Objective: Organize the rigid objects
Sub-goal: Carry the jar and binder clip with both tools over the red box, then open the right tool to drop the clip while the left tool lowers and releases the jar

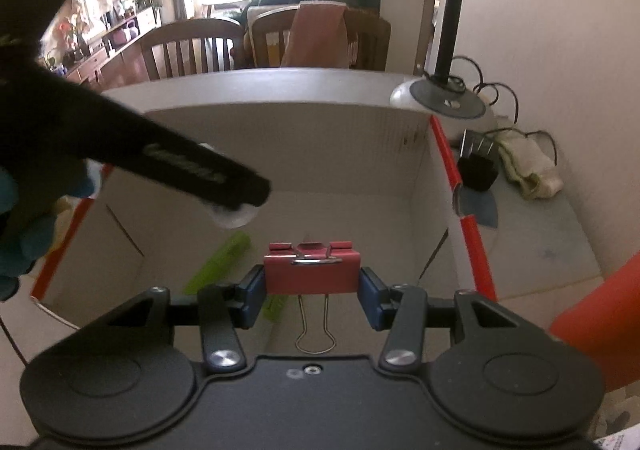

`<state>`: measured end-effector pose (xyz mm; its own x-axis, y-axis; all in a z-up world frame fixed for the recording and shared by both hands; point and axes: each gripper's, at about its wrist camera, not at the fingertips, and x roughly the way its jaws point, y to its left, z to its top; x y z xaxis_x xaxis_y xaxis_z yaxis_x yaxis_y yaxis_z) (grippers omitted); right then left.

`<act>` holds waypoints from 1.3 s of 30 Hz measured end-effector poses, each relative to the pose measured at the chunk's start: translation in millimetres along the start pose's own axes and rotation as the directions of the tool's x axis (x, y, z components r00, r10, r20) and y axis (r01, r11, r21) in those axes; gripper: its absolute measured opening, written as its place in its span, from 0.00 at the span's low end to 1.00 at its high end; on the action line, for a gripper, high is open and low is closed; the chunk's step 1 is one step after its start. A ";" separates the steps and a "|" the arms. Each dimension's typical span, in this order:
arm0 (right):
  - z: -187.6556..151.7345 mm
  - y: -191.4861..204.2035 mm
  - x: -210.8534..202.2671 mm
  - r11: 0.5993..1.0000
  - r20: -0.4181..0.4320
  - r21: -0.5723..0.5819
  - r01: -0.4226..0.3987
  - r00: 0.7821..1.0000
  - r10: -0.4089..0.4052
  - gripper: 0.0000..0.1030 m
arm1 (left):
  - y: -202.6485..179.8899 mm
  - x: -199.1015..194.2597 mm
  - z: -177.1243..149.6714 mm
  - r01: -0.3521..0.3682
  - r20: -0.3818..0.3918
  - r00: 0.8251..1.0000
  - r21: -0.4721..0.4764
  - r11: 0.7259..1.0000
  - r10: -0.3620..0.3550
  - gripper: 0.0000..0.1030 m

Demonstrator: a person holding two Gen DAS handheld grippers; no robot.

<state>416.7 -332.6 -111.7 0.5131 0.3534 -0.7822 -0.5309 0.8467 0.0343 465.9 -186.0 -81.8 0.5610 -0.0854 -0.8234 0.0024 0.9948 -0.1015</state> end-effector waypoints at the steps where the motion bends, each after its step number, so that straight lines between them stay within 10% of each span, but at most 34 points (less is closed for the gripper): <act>1: 0.2 -0.7 3.0 1.000 -0.008 0.000 0.001 1.000 -0.001 0.46 | -1.7 6.9 2.1 -0.004 -0.010 1.000 0.002 1.000 0.004 0.70; 39: -9.4 -0.5 25.3 0.999 -0.128 0.017 -0.037 0.991 0.039 0.52 | -3.9 71.5 -3.4 -0.045 -0.206 0.977 0.000 0.999 0.044 0.70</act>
<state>423.6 -327.9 -137.4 0.4015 0.3325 -0.8534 -0.5381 0.8396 0.0740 503.2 -196.1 -142.2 0.3776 -0.0509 -0.9246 -0.0230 0.9977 -0.0643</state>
